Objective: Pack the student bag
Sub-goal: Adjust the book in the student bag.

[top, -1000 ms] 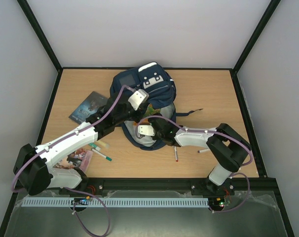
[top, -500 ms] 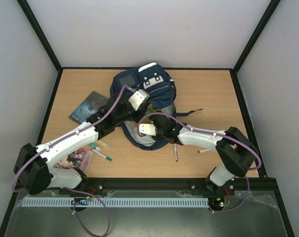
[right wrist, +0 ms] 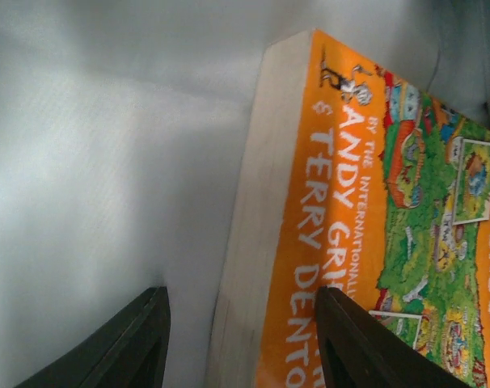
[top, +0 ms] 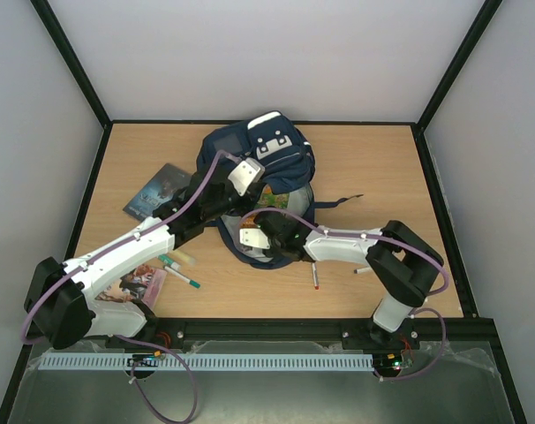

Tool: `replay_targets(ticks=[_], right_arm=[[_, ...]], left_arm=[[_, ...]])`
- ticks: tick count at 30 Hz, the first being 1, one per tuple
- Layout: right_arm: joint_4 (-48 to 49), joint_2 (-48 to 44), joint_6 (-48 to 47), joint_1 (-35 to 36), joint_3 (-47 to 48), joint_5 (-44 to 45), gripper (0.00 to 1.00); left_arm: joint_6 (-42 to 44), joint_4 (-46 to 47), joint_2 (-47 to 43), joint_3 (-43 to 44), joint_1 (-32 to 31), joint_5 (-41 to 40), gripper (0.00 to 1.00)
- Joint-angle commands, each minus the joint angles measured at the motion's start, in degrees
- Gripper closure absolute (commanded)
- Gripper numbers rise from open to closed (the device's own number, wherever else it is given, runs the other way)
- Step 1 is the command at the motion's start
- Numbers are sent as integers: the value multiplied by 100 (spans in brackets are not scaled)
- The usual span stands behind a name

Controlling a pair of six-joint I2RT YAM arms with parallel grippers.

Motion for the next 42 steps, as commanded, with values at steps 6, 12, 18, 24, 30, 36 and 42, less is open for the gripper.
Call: replay_targets(ticks=[6, 12, 18, 24, 30, 36, 42], right_arm=[[936, 346, -177, 53, -96, 1123, 61], [1123, 1, -169, 51, -85, 1320, 72], [1015, -485, -322, 54, -57, 1203, 93], [597, -722, -261, 55, -46, 966, 99], [126, -1489, -207, 172, -298, 516, 99], [167, -1928, -428, 219, -1010, 42, 99], [177, -1917, -458, 426, -1589, -82, 99]], left_arm=[[-106, 409, -293, 321, 88, 119, 94], [-113, 418, -320, 325, 98, 124, 94], [-127, 425, -338, 324, 128, 147, 93], [-136, 433, -346, 321, 159, 150, 93], [-160, 435, -296, 326, 192, 177, 93], [-184, 432, -310, 339, 276, 221, 93], [-206, 443, -285, 331, 317, 238, 93]])
